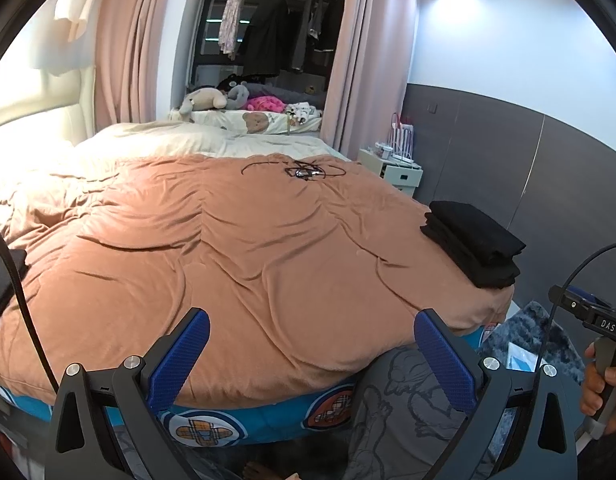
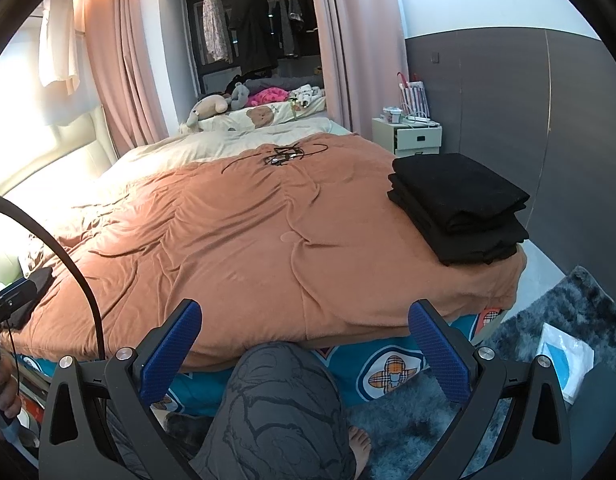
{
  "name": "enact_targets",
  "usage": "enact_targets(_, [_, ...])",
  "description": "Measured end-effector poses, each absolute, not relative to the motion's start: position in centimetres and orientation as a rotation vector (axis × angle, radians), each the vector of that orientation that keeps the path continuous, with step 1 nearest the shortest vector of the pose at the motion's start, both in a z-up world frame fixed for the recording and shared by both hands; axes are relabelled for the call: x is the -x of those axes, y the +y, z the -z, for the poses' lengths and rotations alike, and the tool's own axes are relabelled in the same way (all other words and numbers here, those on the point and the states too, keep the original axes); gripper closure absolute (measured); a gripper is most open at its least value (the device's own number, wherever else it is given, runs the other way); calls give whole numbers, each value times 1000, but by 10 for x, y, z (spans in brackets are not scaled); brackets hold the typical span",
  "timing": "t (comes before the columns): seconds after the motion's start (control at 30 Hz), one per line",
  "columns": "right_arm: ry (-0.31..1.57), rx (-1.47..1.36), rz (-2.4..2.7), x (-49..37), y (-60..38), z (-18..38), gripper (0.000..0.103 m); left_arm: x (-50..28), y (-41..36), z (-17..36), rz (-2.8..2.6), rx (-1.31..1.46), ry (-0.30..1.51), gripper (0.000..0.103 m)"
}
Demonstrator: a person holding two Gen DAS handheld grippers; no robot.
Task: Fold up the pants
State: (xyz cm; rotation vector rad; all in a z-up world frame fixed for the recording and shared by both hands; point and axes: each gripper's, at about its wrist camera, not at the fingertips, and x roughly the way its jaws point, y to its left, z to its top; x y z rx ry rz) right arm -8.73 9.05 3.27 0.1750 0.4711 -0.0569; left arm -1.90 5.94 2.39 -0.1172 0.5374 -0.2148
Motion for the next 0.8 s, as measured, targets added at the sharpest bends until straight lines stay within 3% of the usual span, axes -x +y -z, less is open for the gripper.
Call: enact_targets(0.8, [445, -163, 42, 90, 82, -34, 0, 36, 57, -36, 225, 114, 508, 0])
